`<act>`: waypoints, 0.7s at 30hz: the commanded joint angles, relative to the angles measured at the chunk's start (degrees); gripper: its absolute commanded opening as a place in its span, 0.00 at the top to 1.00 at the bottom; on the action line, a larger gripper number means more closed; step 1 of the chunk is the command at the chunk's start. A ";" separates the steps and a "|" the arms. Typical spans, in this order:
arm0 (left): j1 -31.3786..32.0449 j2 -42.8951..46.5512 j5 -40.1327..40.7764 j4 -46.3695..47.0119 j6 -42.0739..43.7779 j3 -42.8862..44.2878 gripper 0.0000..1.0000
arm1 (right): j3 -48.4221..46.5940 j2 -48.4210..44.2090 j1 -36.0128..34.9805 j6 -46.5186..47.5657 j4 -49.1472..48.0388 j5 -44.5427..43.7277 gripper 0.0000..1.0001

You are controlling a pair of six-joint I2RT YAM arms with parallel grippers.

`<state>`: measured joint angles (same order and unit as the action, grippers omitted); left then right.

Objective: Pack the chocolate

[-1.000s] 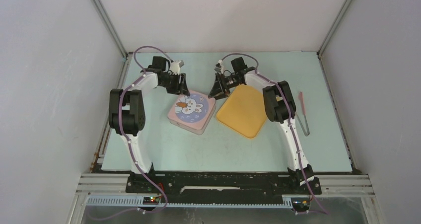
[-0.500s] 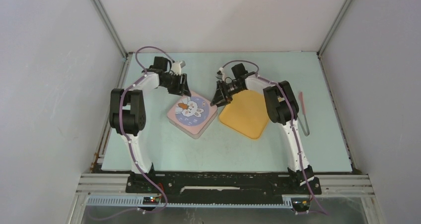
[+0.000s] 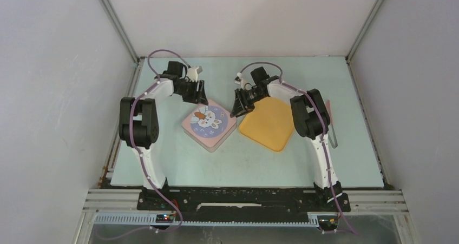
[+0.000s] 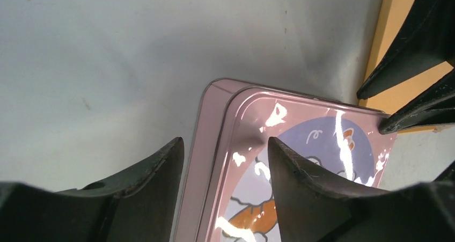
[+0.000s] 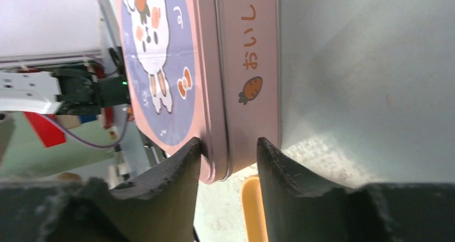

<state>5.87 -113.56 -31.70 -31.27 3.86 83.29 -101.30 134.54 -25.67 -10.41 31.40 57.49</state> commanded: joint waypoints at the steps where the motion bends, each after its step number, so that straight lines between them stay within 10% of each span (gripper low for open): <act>1: -0.10 9.10 4.20 -1.36 5.02 4.15 0.35 | -1.73 -7.69 0.32 7.23 6.51 -8.44 0.48; 5: -0.11 16.85 3.57 -3.11 6.17 4.53 0.32 | -2.30 -15.26 0.63 10.07 8.02 -10.21 0.38; 8: -0.13 22.74 -2.35 -1.49 2.88 -0.43 0.35 | -0.44 -19.33 -0.94 12.37 7.97 -7.38 0.49; 13: -1.26 28.78 -14.64 3.24 -2.97 -14.22 0.56 | 2.29 -19.21 -2.72 11.76 6.51 -1.21 0.99; 21: -4.46 21.94 -19.84 8.49 -6.41 -26.42 0.79 | 0.86 -3.13 -2.28 8.58 6.63 1.32 1.00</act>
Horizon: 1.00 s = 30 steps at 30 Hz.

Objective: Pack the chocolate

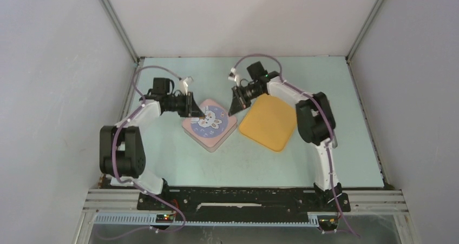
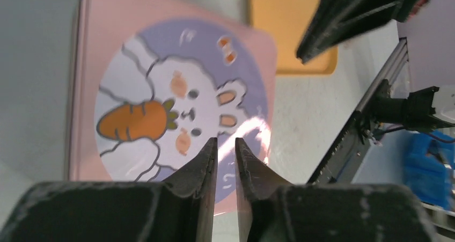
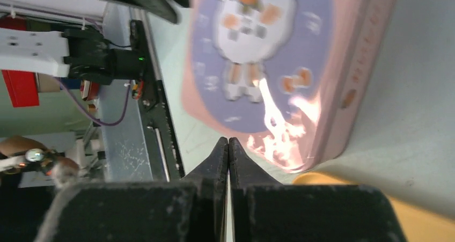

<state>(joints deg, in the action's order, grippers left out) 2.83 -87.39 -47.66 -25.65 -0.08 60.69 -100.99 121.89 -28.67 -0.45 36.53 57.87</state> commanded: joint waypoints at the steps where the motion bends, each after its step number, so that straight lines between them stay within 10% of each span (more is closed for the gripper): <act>1: -1.89 -5.89 -3.83 2.92 -2.78 -4.14 0.79 | 0.80 11.28 0.73 -1.56 1.51 1.18 1.00; 17: -4.42 -11.76 -11.64 15.74 -16.59 9.08 0.78 | 1.04 -3.79 -3.24 1.63 2.01 4.49 1.00; 23: -4.08 -21.49 -13.10 33.51 -32.49 8.57 0.78 | 0.94 0.40 -8.95 -0.69 -0.29 7.86 1.00; 30: -3.64 -28.77 -8.04 24.04 -27.67 10.02 0.77 | 0.71 11.68 -9.69 -0.61 -0.03 6.35 1.00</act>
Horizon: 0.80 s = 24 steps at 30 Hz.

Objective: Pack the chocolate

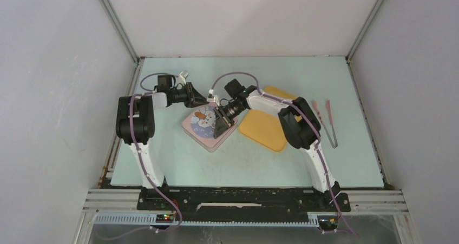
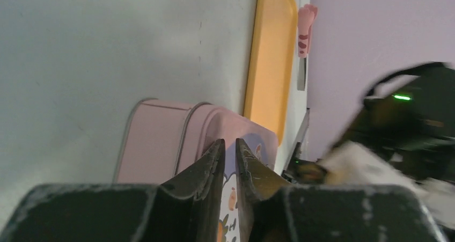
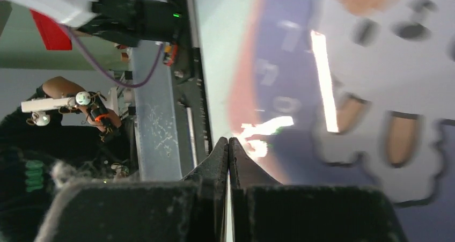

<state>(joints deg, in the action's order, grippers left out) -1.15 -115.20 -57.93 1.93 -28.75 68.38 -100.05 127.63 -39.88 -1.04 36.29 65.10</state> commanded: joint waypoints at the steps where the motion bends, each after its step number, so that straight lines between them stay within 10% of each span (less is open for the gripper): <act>1: 0.40 -1.21 3.21 -6.16 2.49 3.03 0.77 | -0.61 7.04 1.56 0.21 0.68 -1.54 1.00; 16: -1.14 24.87 -5.44 -22.43 17.48 -5.92 0.75 | -5.09 -2.98 2.95 1.22 1.94 6.40 1.00; 24: -1.80 18.99 -2.26 -27.43 24.99 -16.71 0.75 | -2.81 5.26 5.52 -4.21 -2.40 4.65 1.00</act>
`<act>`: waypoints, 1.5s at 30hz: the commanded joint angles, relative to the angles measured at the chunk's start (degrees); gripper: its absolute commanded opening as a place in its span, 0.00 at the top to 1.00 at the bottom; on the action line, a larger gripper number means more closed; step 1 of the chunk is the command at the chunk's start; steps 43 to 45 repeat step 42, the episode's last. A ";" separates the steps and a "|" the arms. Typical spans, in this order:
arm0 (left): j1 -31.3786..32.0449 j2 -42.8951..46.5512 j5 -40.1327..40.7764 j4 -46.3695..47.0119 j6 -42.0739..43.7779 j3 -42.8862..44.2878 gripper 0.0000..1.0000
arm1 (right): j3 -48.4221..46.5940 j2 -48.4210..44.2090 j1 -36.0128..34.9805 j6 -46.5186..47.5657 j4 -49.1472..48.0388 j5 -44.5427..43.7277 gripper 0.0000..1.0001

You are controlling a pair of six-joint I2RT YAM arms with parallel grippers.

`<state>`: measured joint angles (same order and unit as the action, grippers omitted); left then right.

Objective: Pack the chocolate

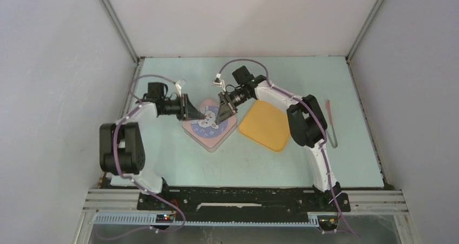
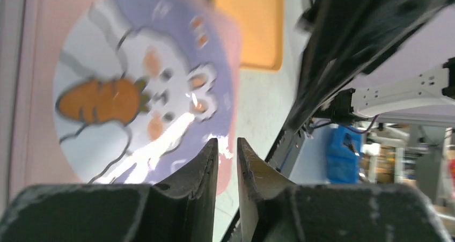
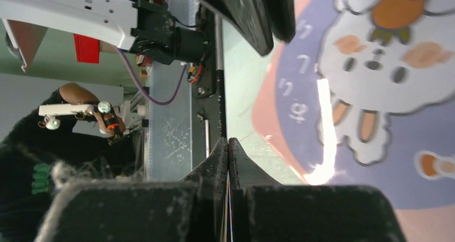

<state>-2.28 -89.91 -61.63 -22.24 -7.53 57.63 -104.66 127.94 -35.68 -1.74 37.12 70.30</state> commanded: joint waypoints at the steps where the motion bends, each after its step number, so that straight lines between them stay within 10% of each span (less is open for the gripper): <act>1: -0.92 -8.70 1.88 -2.85 3.72 -6.32 0.75 | 2.56 6.85 1.43 -4.37 -3.58 -1.32 1.00; 7: -2.16 -17.73 3.73 -10.65 9.54 -1.47 0.75 | 4.54 11.00 1.90 -4.80 -3.05 -3.50 1.00; 15: -2.39 -3.70 2.93 -21.86 17.65 7.77 0.70 | 1.15 -4.57 6.90 1.34 3.75 -7.51 0.96; 23: -4.57 22.02 31.94 -15.69 20.54 10.12 0.31 | 10.99 -30.12 18.72 5.61 0.33 -31.29 0.47; 25: -4.59 26.92 39.08 -12.12 19.82 8.43 0.04 | 15.09 -36.48 22.05 5.71 -1.90 -35.56 0.26; 27: -4.64 30.96 44.33 -9.58 19.02 6.92 0.00 | 19.37 -42.57 25.11 5.00 -4.45 -39.78 0.01; 45: -4.83 41.50 53.38 -8.22 10.63 1.78 0.00 | 31.79 -64.70 31.12 3.80 -7.78 -59.40 0.00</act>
